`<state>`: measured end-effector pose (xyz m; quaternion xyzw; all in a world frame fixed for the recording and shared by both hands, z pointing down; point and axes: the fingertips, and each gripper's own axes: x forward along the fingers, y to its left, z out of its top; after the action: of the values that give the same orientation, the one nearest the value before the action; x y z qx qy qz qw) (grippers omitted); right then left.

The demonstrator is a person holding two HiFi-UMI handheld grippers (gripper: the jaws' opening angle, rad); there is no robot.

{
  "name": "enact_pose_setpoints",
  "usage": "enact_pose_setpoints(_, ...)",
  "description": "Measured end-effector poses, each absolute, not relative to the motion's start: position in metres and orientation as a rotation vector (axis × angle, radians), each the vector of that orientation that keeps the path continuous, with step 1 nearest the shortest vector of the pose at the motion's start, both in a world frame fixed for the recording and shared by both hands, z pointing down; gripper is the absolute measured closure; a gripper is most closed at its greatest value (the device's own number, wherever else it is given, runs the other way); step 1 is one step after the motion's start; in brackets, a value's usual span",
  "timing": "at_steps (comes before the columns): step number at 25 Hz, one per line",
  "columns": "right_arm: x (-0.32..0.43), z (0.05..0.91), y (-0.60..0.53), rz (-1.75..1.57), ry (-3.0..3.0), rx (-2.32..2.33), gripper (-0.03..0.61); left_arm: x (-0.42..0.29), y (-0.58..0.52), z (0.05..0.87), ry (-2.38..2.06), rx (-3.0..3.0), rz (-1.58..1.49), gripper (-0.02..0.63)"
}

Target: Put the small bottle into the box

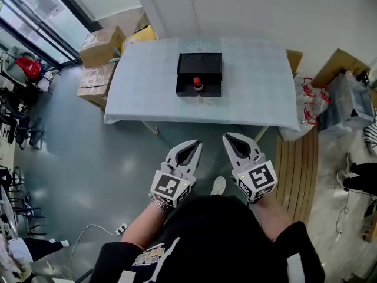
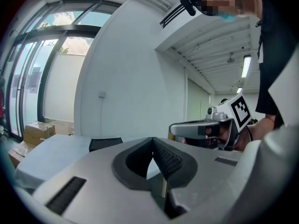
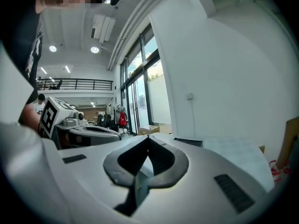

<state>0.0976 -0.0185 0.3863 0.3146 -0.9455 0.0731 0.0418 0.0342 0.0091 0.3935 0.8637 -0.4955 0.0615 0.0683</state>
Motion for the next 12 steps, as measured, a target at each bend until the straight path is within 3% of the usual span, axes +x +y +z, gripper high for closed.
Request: enact_pose_setpoints(12, 0.051, 0.389, -0.016, 0.232, -2.846, 0.990, 0.571, -0.012, 0.001, 0.394, -1.447, 2.600, 0.168, 0.606)
